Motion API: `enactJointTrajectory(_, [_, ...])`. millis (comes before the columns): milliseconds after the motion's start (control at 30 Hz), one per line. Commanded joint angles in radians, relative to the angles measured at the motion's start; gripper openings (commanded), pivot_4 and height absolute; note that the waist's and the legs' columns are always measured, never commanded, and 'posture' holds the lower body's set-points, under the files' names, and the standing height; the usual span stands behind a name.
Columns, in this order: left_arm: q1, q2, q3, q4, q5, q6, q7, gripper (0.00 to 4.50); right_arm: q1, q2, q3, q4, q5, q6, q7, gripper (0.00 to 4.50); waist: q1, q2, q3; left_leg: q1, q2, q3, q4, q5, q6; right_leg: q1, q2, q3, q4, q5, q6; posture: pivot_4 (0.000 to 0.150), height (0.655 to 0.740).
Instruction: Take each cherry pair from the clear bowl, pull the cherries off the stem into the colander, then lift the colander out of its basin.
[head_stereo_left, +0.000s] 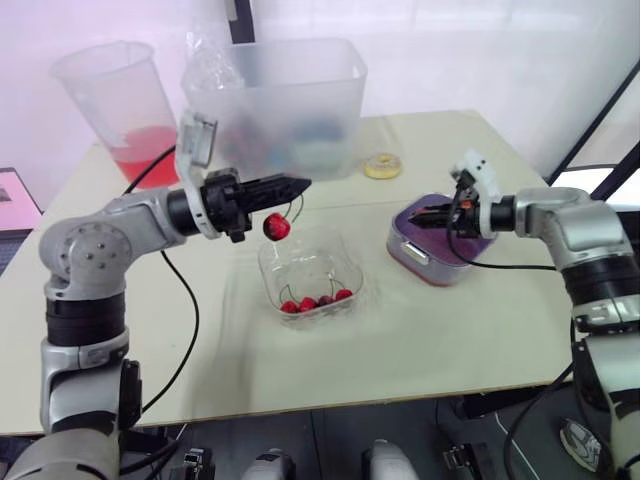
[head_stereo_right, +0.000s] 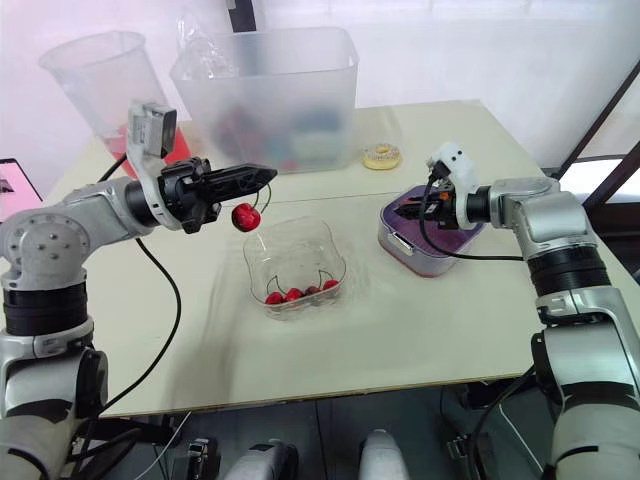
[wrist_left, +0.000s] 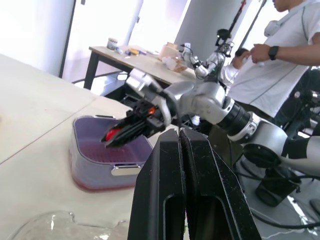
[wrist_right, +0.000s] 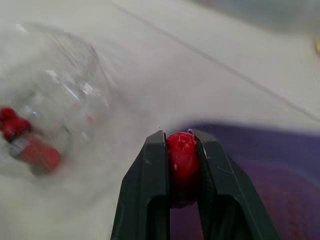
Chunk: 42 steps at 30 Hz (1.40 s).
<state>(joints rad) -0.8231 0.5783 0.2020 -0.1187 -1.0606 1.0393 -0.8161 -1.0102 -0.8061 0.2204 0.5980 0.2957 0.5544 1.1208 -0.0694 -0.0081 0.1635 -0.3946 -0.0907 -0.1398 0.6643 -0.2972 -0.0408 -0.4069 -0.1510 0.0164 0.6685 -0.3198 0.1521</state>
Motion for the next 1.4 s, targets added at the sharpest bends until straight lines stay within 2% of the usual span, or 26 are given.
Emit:
enactJointTrajectory(33, [0.004,0.003,0.034,-0.048,-0.026,-0.015,0.019,0.0,-0.054,0.002,-0.005,0.092,-0.081,-0.104,0.032,0.55,0.0,0.0,0.0,0.0,0.0,0.0,0.0,0.0,0.0,0.0,0.0,0.0,0.0,0.0,0.0,0.15,0.74])
enactJointTrajectory(133, [0.013,0.004,0.04,-0.059,-0.033,-0.015,0.032,0.0,-0.072,0.012,-0.009,0.166,-0.129,-0.159,0.041,1.59,0.0,0.0,0.0,0.0,0.0,0.0,0.0,0.0,0.0,0.0,0.0,0.0,0.0,0.0,0.0,0.15,0.74])
enactJointTrajectory(333, [0.016,0.0,0.043,-0.06,-0.04,-0.023,0.054,0.0,-0.124,-0.003,-0.045,0.218,-0.165,-0.198,0.078,4.48,0.001,0.0,0.0,0.0,0.0,0.0,0.0,0.0,0.0,0.0,0.0,0.0,-0.001,0.0,0.0,0.15,0.74])
enactJointTrajectory(533, [-0.006,-0.008,0.044,-0.042,-0.043,-0.029,0.069,0.0,-0.179,-0.019,-0.126,0.185,-0.118,-0.147,0.125,4.48,0.002,0.0,0.0,0.0,0.0,0.0,0.0,0.0,0.0,0.0,0.0,0.0,-0.001,0.0,0.0,0.15,0.74])
enactJointTrajectory(633, [-0.017,-0.015,0.046,-0.035,-0.043,-0.03,0.076,0.0,-0.181,-0.003,-0.222,0.068,0.04,0.064,0.225,4.48,0.002,0.0,0.0,0.0,0.0,0.0,0.0,0.0,0.0,0.0,0.0,0.0,-0.001,0.0,0.0,0.15,0.74])
enactJointTrajectory(733, [-0.026,-0.024,0.05,-0.032,-0.049,-0.026,0.09,0.0,-0.083,-0.001,-0.261,-0.154,0.189,0.253,0.301,4.48,0.002,0.0,0.0,0.0,0.0,0.0,0.001,0.0,0.0,0.0,0.0,0.0,-0.001,0.0,0.0,0.15,0.74])
enactJointTrajectory(933, [-0.045,-0.035,0.04,-0.04,-0.054,-0.024,0.106,0.0,0.049,0.158,-0.328,-0.471,0.405,0.503,0.15,4.48,0.001,0.0,0.0,0.0,0.001,-0.001,0.001,0.0,0.0,0.001,0.0,-0.001,0.0,0.0,0.0,0.15,0.74])
enactJointTrajectory(1167, [-0.059,-0.056,0.038,-0.041,-0.067,-0.023,0.13,0.0,0.092,0.351,-0.34,-0.585,0.524,0.595,-0.028,4.48,0.01,0.0,0.0,-0.001,0.0,-0.002,0.002,0.0,0.0,0.001,0.0,-0.001,0.001,0.0,0.0,0.15,0.74])
enactJointTrajectory(1400, [-0.066,-0.074,0.03,-0.045,-0.073,-0.027,0.148,0.0,0.097,0.528,-0.369,-0.608,0.607,0.607,-0.199,4.48,0.003,0.0,0.0,-0.001,0.0,-0.003,0.002,0.0,0.0,0.001,0.0,-0.001,0.002,0.0,0.0,0.15,0.74])
